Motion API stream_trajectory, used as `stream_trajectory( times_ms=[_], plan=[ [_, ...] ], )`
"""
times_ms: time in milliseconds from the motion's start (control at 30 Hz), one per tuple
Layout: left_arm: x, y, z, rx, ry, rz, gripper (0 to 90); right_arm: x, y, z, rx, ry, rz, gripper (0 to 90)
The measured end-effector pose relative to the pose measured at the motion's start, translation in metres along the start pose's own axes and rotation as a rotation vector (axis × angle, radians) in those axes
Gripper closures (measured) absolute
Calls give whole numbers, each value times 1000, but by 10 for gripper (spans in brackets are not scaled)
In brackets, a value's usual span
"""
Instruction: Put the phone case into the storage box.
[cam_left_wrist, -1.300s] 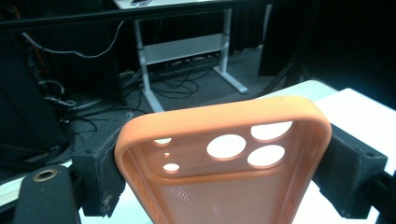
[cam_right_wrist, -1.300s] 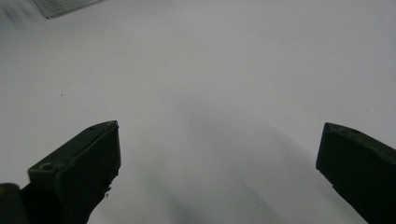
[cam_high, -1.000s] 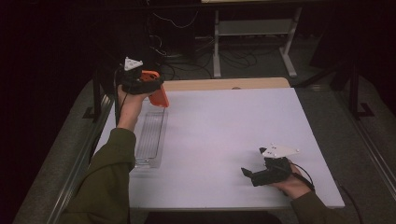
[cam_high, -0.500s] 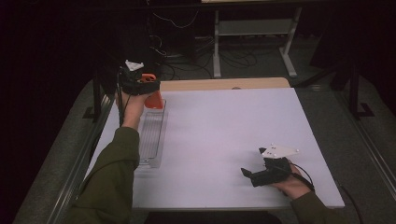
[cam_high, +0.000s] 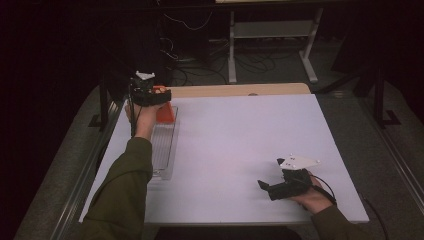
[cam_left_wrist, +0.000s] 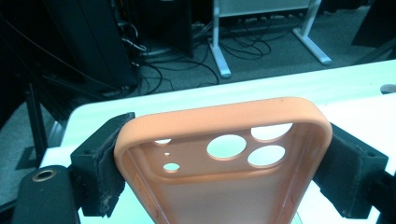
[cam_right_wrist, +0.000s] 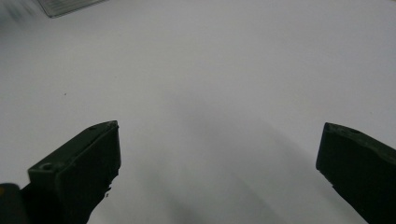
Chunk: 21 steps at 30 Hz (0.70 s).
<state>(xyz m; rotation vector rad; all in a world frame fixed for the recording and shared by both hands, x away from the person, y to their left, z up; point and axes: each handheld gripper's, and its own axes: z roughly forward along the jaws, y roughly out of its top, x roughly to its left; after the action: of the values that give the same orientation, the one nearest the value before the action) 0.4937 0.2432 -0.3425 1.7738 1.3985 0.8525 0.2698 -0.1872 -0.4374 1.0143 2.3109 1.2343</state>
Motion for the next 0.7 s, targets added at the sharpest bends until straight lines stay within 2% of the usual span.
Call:
stream_trajectory(
  times_ms=[300,467,700],
  plan=[
    [-4,-4,8,38,16,16,141,1,0,0,5,3,9,0],
    [-8,-10,14,54,26,11,141,0,0,-1,5,4,10,0],
    [-13,-11,18,36,59,8,137,0,0,-1,4,4,10,0]
  ],
)
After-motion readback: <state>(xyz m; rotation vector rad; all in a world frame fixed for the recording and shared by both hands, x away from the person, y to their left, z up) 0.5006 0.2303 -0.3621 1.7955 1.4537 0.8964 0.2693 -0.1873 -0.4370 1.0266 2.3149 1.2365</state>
